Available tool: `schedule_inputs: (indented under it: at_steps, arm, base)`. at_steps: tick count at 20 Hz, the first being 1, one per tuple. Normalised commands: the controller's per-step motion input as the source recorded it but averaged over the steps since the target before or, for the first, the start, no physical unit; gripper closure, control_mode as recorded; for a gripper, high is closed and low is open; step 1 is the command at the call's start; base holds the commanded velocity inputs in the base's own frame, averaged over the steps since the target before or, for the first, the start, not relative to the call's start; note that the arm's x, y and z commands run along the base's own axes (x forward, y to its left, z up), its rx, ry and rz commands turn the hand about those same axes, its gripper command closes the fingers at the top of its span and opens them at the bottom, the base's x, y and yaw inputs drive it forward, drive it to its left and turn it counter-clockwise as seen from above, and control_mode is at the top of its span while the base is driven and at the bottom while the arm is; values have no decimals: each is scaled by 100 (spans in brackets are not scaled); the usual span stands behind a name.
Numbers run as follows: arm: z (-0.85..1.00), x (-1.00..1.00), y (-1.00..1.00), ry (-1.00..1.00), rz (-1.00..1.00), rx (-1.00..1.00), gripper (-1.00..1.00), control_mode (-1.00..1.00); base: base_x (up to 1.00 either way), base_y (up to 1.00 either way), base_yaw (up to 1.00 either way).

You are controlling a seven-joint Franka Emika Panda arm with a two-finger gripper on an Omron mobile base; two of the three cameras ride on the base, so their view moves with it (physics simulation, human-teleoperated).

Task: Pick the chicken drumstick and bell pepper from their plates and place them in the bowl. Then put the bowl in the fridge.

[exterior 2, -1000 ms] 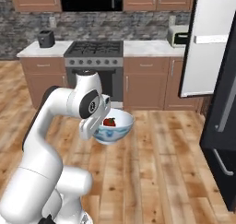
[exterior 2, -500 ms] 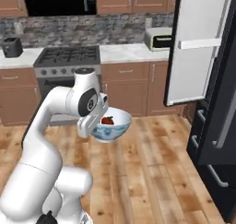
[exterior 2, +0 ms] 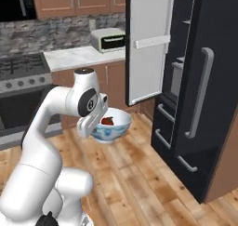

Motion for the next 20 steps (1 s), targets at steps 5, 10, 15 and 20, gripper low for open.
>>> schedule_inputs:
  at_steps: [5, 10, 15, 20]
  arm:
    - [0, 0, 0, 0, 0, 0, 100, 100]
    - [0, 0, 0, 0, 0, 0, 100, 100]
    - [0, 0, 0, 0, 0, 0, 100, 100]
    - [0, 0, 0, 0, 0, 0, 100, 100]
  base:
    - [62, 38, -39]
    - [62, 44, -37]
    - [54, 36, -43]
    - [58, 34, -42]
